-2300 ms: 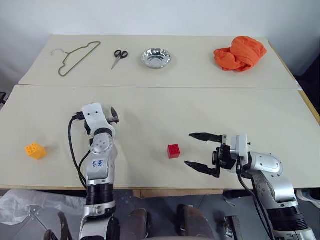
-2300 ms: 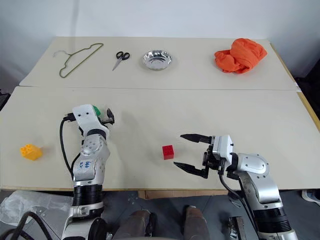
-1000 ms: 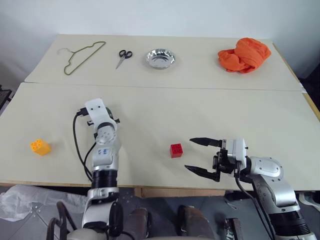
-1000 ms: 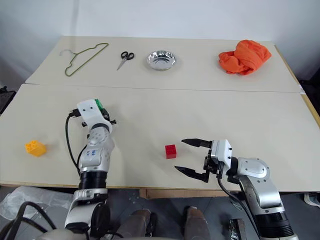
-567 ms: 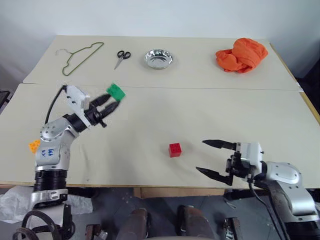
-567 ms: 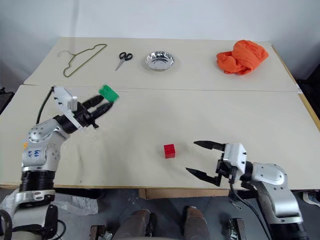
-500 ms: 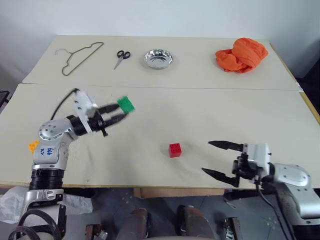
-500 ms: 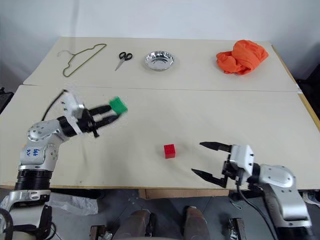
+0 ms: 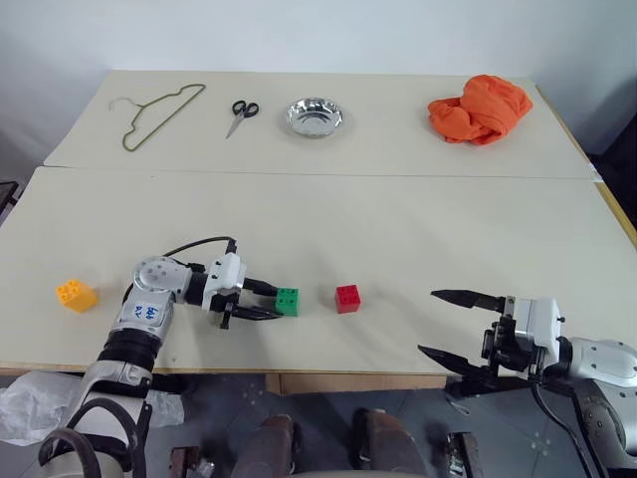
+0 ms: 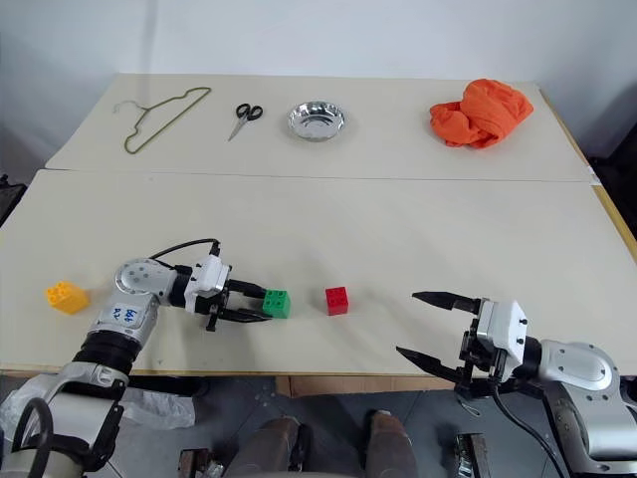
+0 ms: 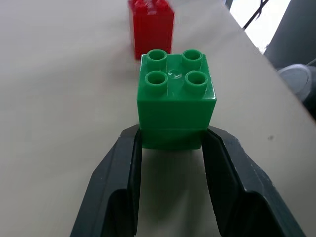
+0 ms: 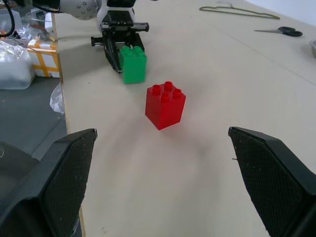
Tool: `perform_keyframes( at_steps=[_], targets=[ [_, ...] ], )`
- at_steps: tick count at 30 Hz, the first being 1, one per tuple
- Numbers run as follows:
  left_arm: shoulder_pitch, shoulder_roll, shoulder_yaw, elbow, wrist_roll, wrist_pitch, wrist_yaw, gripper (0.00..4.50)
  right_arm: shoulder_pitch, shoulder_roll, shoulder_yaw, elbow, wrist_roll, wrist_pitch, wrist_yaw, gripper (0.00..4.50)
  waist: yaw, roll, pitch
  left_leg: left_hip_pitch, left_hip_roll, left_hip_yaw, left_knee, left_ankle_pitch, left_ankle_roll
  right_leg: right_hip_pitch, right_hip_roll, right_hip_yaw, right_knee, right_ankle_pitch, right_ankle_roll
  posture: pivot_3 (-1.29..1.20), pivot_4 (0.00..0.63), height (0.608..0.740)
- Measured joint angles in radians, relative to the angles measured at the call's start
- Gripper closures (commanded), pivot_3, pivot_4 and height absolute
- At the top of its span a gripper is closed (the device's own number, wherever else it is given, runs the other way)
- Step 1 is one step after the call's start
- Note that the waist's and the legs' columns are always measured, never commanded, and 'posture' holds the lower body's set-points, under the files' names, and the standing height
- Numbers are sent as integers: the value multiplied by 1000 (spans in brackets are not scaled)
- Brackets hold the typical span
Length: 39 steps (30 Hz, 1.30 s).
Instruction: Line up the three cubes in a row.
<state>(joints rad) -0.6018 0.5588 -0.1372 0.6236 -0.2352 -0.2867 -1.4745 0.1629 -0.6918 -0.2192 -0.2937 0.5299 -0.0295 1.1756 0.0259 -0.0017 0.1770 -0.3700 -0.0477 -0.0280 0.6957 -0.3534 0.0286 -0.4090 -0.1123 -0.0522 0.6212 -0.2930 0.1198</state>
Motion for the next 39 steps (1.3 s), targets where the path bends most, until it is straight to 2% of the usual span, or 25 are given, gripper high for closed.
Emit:
perform_keyframes(
  at_steps=[7,11,15,18,20,23,25,30,34,39],
  targets=[
    [-44,-24,1,98,12,-82,-6,3065,-6,-6,1,-13,0,5,-1,0,0,0,0,0,0,0,0,0,0,0,0,0,0,0,0,0,150,740],
    [-43,-19,1,91,10,-53,-22,1709,-22,-6,11,-19,0,9,-2,0,-1,0,0,0,0,0,0,0,0,0,0,0,1,0,0,0,150,740],
    [8,7,56,-59,-35,31,18,506,-57,-6,33,-14,0,11,10,0,-2,0,0,-1,1,-1,0,0,0,0,-1,3,0,0,0,0,150,740],
    [60,78,109,-245,-77,164,81,506,-114,-6,63,-7,0,12,23,0,-10,0,0,0,2,-1,0,0,0,-1,-1,6,0,0,0,0,150,740],
    [127,129,200,-368,-109,239,161,506,-143,-8,66,11,5,12,39,0,-18,0,0,0,2,-2,-2,0,-1,-1,-1,6,0,0,-1,0,150,740],
    [245,138,339,-523,-173,320,290,10,-172,-8,82,17,20,27,61,0,-19,1,0,0,2,-2,-3,0,-1,0,-1,6,-2,0,-1,0,150,740],
    [366,134,435,-638,-218,357,369,10,-188,-7,100,0,49,49,72,0,-24,1,0,0,2,-2,-4,0,-1,0,-2,6,-2,0,-1,0,150,740],
    [620,88,705,-826,-315,417,541,10,-254,34,162,-56,93,114,54,0,-26,1,1,1,3,-3,-4,-1,-2,1,-2,5,-8,-1,-1,0,150,740],
    [821,29,854,-842,-320,405,603,10,-311,86,216,-63,88,113,43,0,-23,1,1,1,3,-3,-4,-1,-2,1,-2,5,-9,-1,-1,0,150,740],
    [1044,-157,1031,-788,-356,345,685,10,-374,109,272,-62,61,74,79,0,-23,-1,1,1,3,-3,-5,-3,0,2,-2,5,-11,-1,-2,0,150,740]
  ],
)
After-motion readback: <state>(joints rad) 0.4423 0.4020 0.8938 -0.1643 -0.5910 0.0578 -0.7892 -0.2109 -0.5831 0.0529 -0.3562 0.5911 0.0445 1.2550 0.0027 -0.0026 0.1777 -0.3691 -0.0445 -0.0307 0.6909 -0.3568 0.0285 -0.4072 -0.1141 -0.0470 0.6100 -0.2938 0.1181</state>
